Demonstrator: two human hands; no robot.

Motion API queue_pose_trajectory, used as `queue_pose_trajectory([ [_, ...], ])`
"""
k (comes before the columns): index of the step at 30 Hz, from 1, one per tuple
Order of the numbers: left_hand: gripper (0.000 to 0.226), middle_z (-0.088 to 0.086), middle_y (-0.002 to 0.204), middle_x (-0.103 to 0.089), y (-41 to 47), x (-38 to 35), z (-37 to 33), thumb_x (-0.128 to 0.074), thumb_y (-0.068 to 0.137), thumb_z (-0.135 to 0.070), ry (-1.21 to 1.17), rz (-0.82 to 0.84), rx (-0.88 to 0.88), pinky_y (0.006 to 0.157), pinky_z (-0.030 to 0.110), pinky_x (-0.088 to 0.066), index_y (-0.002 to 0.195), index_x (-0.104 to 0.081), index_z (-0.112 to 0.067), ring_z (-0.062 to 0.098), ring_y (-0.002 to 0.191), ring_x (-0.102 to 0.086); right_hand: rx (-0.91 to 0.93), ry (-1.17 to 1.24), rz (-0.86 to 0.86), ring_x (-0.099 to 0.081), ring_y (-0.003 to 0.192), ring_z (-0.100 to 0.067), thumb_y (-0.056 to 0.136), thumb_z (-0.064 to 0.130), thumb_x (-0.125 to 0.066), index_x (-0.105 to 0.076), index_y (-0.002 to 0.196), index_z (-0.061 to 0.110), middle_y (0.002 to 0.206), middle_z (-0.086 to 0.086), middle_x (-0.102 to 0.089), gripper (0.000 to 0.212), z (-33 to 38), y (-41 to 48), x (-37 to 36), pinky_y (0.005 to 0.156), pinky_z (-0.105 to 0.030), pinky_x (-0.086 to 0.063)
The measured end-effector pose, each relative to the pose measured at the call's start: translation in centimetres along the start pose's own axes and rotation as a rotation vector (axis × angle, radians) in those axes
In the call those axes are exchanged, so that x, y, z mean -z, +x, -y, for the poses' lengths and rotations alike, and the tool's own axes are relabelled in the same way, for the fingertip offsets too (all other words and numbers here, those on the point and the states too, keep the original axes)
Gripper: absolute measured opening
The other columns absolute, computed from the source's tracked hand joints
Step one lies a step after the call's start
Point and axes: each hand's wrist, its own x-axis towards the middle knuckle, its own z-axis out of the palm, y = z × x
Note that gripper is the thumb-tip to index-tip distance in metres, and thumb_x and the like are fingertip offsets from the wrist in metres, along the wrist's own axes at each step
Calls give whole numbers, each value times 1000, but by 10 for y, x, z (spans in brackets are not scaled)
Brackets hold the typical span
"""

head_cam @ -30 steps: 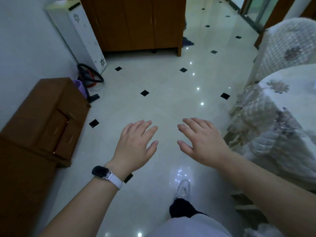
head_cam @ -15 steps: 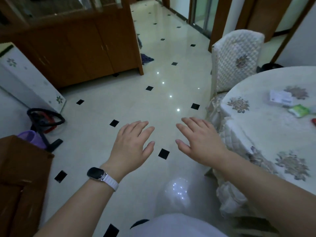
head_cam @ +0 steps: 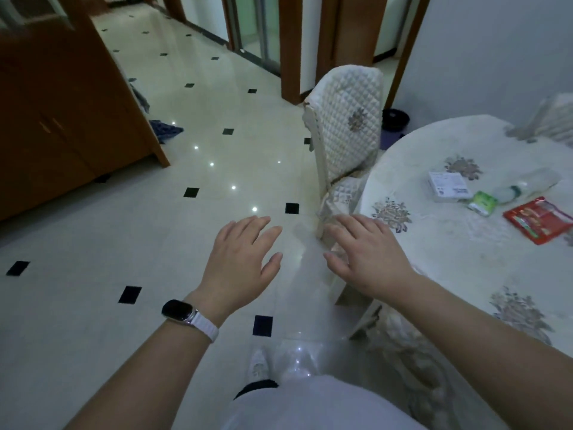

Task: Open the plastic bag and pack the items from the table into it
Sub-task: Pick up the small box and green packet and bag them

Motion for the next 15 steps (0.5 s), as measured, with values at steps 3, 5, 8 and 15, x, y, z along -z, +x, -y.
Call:
queue_pose_trajectory([
  [3, 43, 9, 132, -61, 44, -6, 45, -52, 91, -37, -44, 16, -61, 104, 51, -41, 126, -64, -14, 31, 122, -55, -52, -63, 40, -54, 120, -28, 89, 53, -40, -61, 125, 19, 131, -6, -60, 54, 6, 46, -3, 97, -40, -42],
  [5, 43, 9, 130, -61, 74, -13, 74, -52, 91, -37, -80, 0, -114, 103, 50, -41, 124, -65, -14, 31, 121, -56, -103, -78, 34, -55, 119, -29, 89, 53, -40, -62, 124, 17, 130, -7, -61, 55, 8, 75, 0, 97, -41, -43],
  [8, 42, 8, 127, -62, 119, -27, 107, -52, 89, -38, -126, -19, -181, 103, 47, -39, 121, -66, -15, 29, 118, -55, -207, -92, 11, -55, 119, -29, 88, 52, -43, -62, 125, 17, 130, -6, -60, 54, 7, 107, 2, 98, -42, -42],
  [15, 37, 8, 122, -63, 204, -69, 104, -62, 86, -35, -240, 11, -399, 94, 44, -43, 117, -66, -14, 29, 109, -58, -452, -143, 35, -56, 118, -31, 87, 50, -46, -63, 123, 18, 129, -7, -61, 51, -27, 110, -2, 96, -42, -43],
])
